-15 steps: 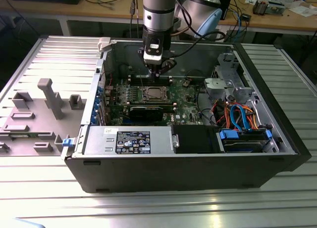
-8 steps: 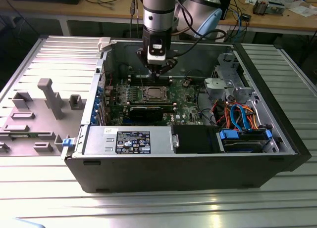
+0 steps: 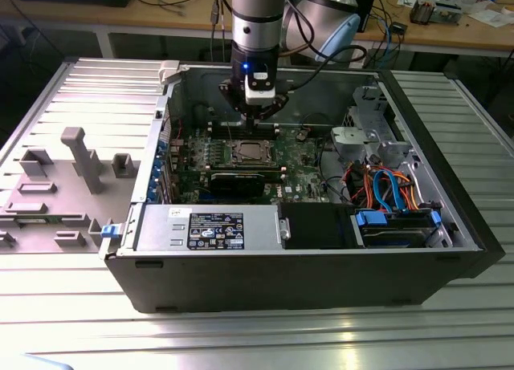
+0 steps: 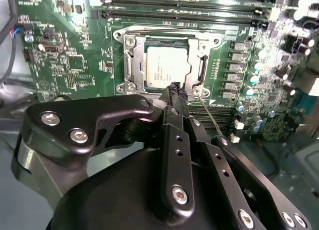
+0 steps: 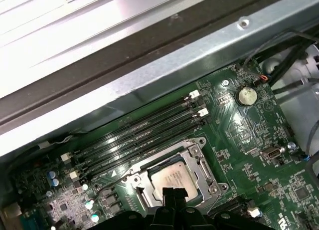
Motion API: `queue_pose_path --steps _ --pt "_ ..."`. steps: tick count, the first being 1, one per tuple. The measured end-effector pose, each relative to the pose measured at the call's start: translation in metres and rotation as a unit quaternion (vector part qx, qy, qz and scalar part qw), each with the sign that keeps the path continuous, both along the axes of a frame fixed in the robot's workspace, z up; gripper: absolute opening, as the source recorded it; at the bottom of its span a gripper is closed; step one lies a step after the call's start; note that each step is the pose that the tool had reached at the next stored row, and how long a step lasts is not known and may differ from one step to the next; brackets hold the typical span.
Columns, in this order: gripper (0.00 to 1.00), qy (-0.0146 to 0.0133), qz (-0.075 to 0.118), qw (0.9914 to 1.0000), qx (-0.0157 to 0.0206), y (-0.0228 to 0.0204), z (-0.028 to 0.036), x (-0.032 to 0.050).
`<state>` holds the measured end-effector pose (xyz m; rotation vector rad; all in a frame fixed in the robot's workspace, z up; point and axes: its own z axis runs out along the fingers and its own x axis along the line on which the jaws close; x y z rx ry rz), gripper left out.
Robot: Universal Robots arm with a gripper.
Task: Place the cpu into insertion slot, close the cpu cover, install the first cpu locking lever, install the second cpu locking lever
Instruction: 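Install the first cpu locking lever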
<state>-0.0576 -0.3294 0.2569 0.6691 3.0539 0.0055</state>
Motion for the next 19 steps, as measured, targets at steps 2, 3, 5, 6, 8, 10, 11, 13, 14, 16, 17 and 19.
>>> queue_pose_path --steps 2,3,5,6,8,10,11,13,14,16,17,19 --pt "0.11 0.0 0.019 0.99983 0.0 0.0 -0.0001 0.0" --pt "0.11 0.0 0.025 0.99968 0.0 0.0 -0.0001 0.0" --pt "0.11 0.0 0.042 0.99913 0.0 0.0 -0.0002 0.0" --pt "0.11 0.0 0.048 0.99883 0.0 0.0 -0.0002 0.0" --pt "0.11 0.0 0.066 0.99781 0.0 0.0 -0.0002 0.0" --pt "0.11 -0.0001 0.077 0.99699 0.0 0.0 -0.0002 0.0" --pt "0.11 -0.0002 0.079 0.99689 0.0 0.0 -0.0002 0.0" --pt "0.11 -0.0002 0.079 0.99688 0.0 0.0 -0.0002 -0.0001" --pt "0.11 -0.0002 0.079 0.99688 0.0 0.0 -0.0002 -0.0001" --pt "0.11 -0.0001 0.085 0.99641 -0.0007 -0.0001 -0.0001 -0.0004" --pt "0.11 -0.0001 0.091 0.99582 -0.0009 -0.0001 -0.0001 -0.0004" --pt "0.11 -0.0002 0.109 0.99405 -0.0008 0.0 -0.0003 -0.0004"
